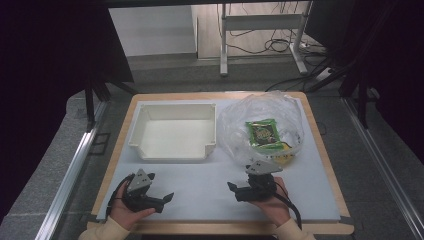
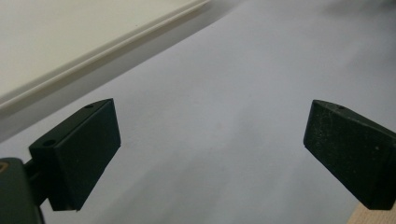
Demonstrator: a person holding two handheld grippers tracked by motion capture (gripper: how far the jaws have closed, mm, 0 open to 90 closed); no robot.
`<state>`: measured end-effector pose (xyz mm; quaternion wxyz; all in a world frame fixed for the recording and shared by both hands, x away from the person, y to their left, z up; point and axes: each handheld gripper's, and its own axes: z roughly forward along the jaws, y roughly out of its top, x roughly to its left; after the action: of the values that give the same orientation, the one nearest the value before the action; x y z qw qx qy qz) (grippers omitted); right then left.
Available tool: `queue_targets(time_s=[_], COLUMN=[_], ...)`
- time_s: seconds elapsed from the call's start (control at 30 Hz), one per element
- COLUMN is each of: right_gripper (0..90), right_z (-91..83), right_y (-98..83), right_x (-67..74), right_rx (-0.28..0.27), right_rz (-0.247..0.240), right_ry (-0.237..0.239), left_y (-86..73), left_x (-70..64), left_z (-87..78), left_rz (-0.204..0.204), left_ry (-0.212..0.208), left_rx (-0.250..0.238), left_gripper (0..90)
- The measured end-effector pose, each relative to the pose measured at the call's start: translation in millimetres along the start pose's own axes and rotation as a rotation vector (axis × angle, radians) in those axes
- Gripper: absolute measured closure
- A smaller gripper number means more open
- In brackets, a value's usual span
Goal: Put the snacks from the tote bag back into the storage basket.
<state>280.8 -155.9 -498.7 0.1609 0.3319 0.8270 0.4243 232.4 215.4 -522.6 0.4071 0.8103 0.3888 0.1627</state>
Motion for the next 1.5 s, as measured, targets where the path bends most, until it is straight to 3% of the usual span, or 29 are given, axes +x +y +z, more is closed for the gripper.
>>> queue_targets(time_s=[0.37,0.63,1.2,1.5], right_gripper=[15.8,18.1,18.6,19.0], right_z=[3.7,4.4,-4.7,-6.9], right_y=[3.8,14.6,30.9,42.7], right_x=[6.9,3.5,2.3,-7.6], right_rx=[0.003,-0.009,-0.021,-0.041], right_rz=[-0.046,-0.024,-0.023,-0.016], right_ry=[0.018,0.047,0.041,0.035], left_y=[-0.7,1.2,3.0,2.3], left_x=[-0.8,-4.7,-12.4,-11.1], left_z=[-1.1,-1.4,-3.7,-1.5], left_rz=[0.022,0.038,0.060,0.053], left_ry=[0.022,0.009,0.002,-0.011], left_rx=[0.004,-0.013,-0.030,-0.021], left_gripper=[5.9,6.5,6.5,6.5])
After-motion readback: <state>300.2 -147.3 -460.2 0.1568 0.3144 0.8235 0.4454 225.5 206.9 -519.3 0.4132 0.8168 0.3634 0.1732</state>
